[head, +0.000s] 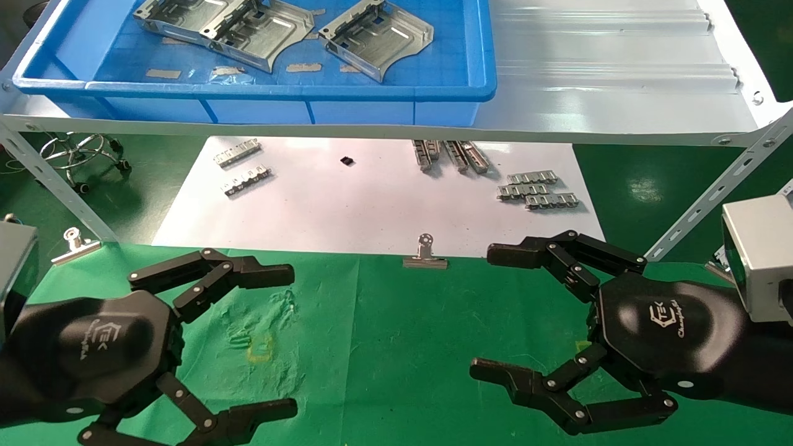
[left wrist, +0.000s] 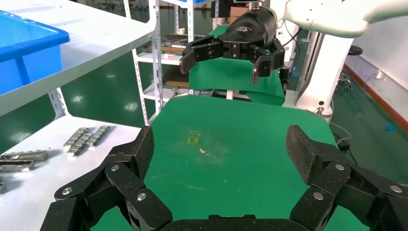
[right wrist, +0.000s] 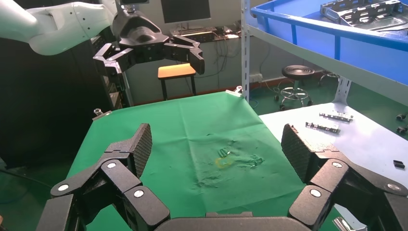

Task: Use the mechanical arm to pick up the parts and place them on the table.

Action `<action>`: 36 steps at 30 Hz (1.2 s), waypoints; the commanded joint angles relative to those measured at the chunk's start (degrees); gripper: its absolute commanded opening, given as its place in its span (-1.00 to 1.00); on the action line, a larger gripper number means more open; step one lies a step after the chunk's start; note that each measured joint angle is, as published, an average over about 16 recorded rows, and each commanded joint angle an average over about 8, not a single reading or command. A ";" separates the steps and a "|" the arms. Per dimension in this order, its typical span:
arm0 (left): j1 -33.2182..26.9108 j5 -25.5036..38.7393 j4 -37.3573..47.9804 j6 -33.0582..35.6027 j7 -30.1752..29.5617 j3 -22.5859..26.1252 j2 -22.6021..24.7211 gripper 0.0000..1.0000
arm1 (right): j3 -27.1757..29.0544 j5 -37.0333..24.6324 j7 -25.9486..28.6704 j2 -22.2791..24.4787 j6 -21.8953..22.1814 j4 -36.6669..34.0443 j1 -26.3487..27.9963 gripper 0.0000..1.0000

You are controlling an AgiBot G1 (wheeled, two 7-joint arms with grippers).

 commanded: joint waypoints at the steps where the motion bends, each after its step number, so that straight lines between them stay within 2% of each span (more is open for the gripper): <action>1: 0.00 0.00 0.00 0.00 0.00 0.00 0.00 1.00 | 0.00 0.00 0.00 0.00 0.00 0.00 0.00 1.00; 9: 0.00 0.00 0.00 0.00 0.00 0.00 0.00 1.00 | 0.00 0.00 0.00 0.00 0.00 0.00 0.00 1.00; 10: 0.00 0.00 0.00 0.00 0.00 0.00 0.00 1.00 | 0.00 0.00 0.00 0.00 0.00 0.00 0.00 0.88; 17: 0.01 -0.01 -0.02 0.00 -0.01 0.00 -0.01 1.00 | 0.00 0.00 0.00 0.00 0.00 0.00 0.00 -0.87; 18: 0.00 -0.02 -0.01 -0.04 -0.01 -0.02 0.01 1.00 | 0.00 0.00 0.00 0.00 0.00 0.00 0.00 -1.00; 27: -2.18 0.44 0.00 -3.93 -0.61 -0.23 2.34 1.00 | 0.00 0.00 0.00 0.00 0.00 0.00 0.00 -1.00; 36: -9.85 4.83 3.78 -11.81 -1.57 1.04 8.32 1.00 | 0.00 0.00 0.00 0.00 0.00 0.00 0.00 -1.00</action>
